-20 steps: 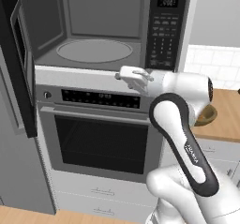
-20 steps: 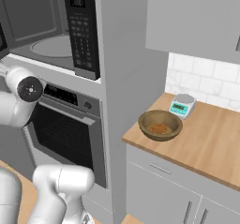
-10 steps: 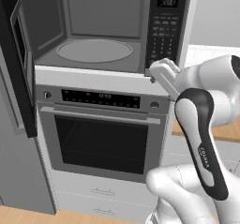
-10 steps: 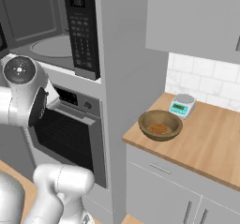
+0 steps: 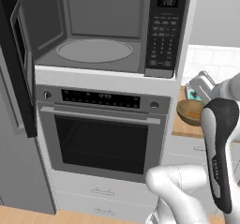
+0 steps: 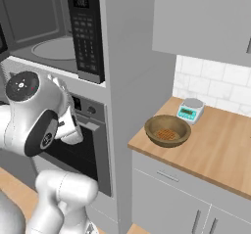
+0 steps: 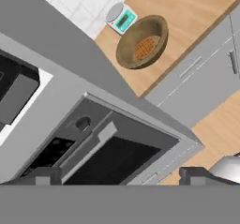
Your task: Open the microwave, place the bowl with waffle inside the microwave, then close the microwave door and turn it on.
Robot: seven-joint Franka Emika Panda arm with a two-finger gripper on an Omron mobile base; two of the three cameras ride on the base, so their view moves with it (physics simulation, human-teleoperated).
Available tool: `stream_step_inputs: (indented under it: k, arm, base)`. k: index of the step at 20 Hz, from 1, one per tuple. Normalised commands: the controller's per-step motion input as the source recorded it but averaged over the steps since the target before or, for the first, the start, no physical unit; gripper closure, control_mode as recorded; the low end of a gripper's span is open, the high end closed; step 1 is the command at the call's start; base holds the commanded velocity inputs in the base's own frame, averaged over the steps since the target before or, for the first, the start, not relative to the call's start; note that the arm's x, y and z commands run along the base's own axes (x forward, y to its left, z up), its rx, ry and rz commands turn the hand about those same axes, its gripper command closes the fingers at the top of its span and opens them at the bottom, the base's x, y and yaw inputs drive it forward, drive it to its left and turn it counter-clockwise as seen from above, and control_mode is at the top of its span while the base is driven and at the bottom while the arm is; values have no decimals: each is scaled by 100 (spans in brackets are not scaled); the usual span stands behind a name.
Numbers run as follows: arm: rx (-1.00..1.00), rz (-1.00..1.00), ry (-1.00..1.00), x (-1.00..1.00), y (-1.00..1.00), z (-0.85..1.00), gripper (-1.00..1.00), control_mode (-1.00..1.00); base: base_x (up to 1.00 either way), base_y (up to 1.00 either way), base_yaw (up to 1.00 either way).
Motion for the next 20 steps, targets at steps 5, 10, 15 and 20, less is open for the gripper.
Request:
stream_step_inputs:
  k: [5, 10, 15, 20]
  arm:
    - [2, -19, 3, -52, -100, -46, -100, -100]
    - [4, -9, 6, -20, -100, -36, -100, -100]
    - [6, 0, 4, 11, -89, -17, -100, -100]
    - [1, 4, 0, 46, -52, -13, -100, -100]
  base:
    - [0, 0, 0]
    - [0, 0, 0]
    - [0, 0, 0]
    - [0, 0, 0]
